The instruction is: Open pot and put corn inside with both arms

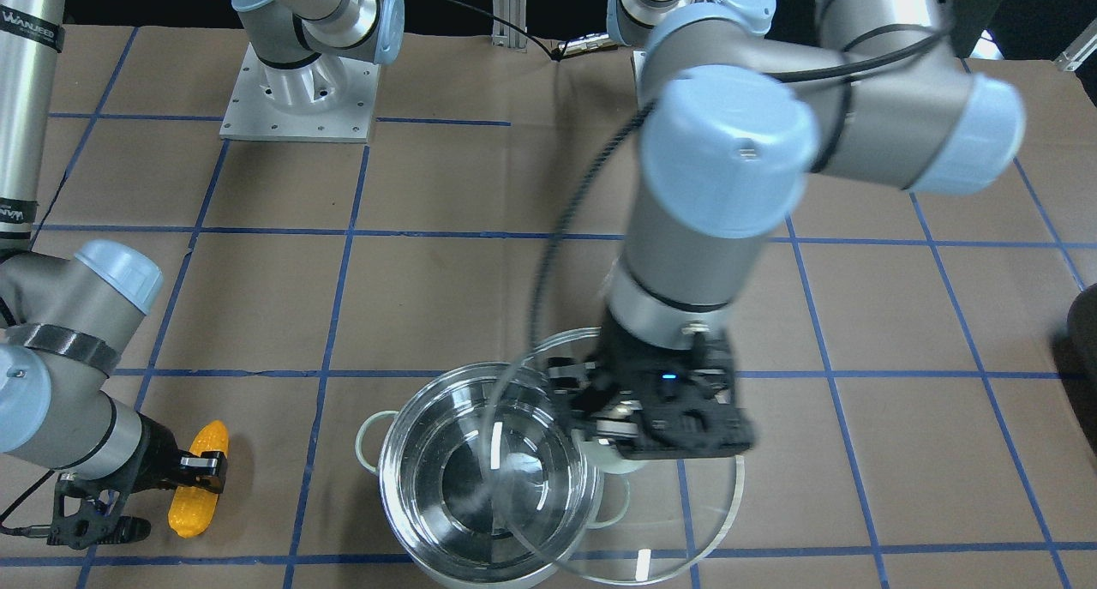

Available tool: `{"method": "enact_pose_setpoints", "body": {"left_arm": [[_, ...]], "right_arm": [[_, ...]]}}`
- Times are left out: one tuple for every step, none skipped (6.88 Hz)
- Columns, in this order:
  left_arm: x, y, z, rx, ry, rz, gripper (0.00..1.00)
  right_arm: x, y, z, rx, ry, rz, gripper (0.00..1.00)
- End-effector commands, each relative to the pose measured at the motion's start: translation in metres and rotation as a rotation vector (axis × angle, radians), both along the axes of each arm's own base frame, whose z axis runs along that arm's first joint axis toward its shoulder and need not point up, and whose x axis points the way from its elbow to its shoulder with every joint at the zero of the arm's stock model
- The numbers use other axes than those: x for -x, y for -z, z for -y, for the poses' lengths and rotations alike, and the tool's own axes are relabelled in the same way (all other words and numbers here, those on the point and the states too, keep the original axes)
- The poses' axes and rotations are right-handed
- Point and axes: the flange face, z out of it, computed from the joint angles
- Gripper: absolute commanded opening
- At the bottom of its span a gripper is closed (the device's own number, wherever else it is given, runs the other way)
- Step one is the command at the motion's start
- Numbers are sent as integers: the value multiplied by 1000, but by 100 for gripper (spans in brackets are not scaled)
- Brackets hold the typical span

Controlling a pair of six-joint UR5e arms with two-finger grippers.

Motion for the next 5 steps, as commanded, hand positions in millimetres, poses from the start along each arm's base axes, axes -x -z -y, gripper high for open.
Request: {"method": "enact_pose_setpoints", "body": {"left_arm": [[-167, 16, -4, -68, -29, 17, 22], [-194, 55, 2, -47, -33, -35, 22], [-199, 108, -1, -31, 3, -31, 22], [-198, 157, -11, 7, 6, -17, 22], [-198, 185, -18, -9, 4, -16, 22]], "right_arm": [[-49, -103, -12, 65, 20, -5, 10], [-106, -160, -9, 97, -13, -10, 10], [-166, -194, -3, 90, -12, 4, 10], [-263, -193, -1, 86, 54, 25, 10], [-328, -158, 2, 51, 87, 34, 10]]}}
